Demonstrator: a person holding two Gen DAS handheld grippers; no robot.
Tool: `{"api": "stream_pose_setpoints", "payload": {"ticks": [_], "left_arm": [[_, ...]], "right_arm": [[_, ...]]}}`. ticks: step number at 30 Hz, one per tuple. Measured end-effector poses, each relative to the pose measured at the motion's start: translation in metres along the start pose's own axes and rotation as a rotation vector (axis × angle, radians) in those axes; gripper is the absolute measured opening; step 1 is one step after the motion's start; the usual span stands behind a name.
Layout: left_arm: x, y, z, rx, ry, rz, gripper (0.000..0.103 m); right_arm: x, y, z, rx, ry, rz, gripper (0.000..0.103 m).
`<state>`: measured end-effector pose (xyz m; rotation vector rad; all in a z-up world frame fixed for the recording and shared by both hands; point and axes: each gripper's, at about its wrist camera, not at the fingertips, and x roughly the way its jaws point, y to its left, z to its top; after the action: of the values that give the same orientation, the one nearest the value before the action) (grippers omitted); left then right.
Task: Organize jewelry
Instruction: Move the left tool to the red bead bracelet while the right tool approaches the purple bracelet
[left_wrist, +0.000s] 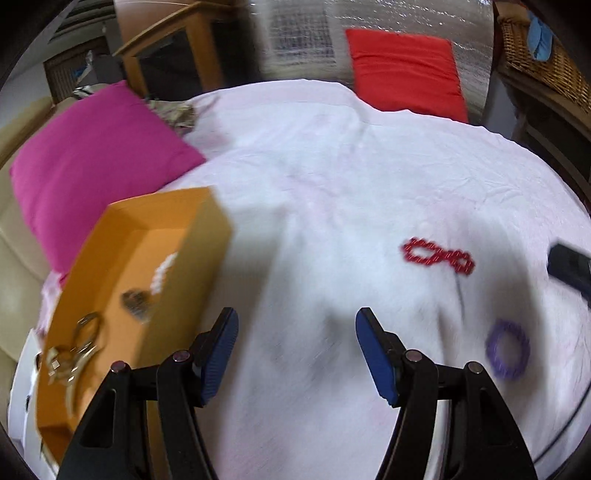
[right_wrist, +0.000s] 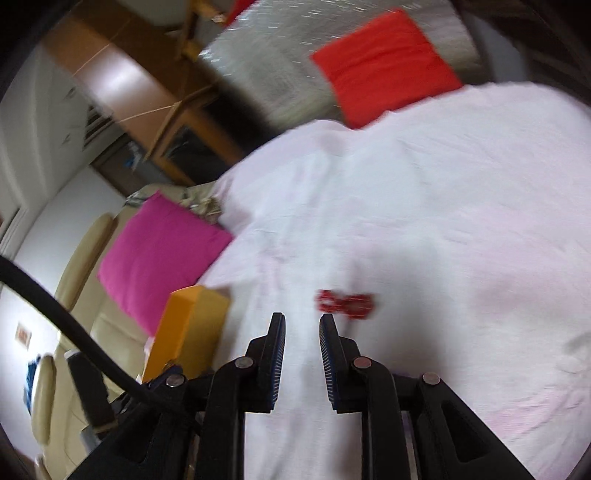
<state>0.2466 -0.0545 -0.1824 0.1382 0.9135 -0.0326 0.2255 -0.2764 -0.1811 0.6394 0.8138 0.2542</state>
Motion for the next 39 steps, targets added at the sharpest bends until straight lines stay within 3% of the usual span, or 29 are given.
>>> {"api": "stream_pose_setpoints", "payload": {"ticks": [4, 7, 9, 13, 19, 24, 29, 33, 39], "left_arm": [[0.02, -0.022, 0.008, 0.019, 0.007, -0.012, 0.067], [0.039, -0.032, 0.009, 0.05, 0.065, -0.009, 0.067], [0.042, -0.029, 0.014, 0.046, 0.065, -0.02, 0.067], [0.04, -0.019, 0.023, 0.046, 0.027, 0.039, 0.067], [0.047, -0.007, 0.022, -0.004, 0.061, 0.008, 0.067], [0.045, -0.006, 0.018, 0.005, 0.061, -0.012, 0.067], [0.047, -0.004, 0.018, 0.01, 0.061, -0.023, 0.067], [0.051, -0.003, 0.021, -0.01, 0.063, -0.039, 0.067], [0.05, -0.016, 0.031, -0.016, 0.009, -0.144, 0.067]], "right_arm": [[0.0, -0.021, 0.005, 0.036, 0.043, -0.041, 0.023], [0.003, -0.026, 0.007, 0.033, 0.082, -0.054, 0.023], [0.004, -0.028, 0.006, 0.032, 0.1, -0.065, 0.023], [0.002, -0.036, -0.001, 0.046, 0.14, -0.08, 0.023], [0.003, -0.046, -0.031, 0.052, 0.2, -0.149, 0.023], [0.007, -0.05, -0.048, 0.054, 0.189, -0.194, 0.023], [0.02, -0.03, -0.052, -0.084, 0.151, -0.284, 0.023], [0.025, -0.015, -0.054, -0.205, 0.133, -0.368, 0.011], [0.009, -0.022, -0.039, -0.15, 0.012, -0.434, 0.01]]}}
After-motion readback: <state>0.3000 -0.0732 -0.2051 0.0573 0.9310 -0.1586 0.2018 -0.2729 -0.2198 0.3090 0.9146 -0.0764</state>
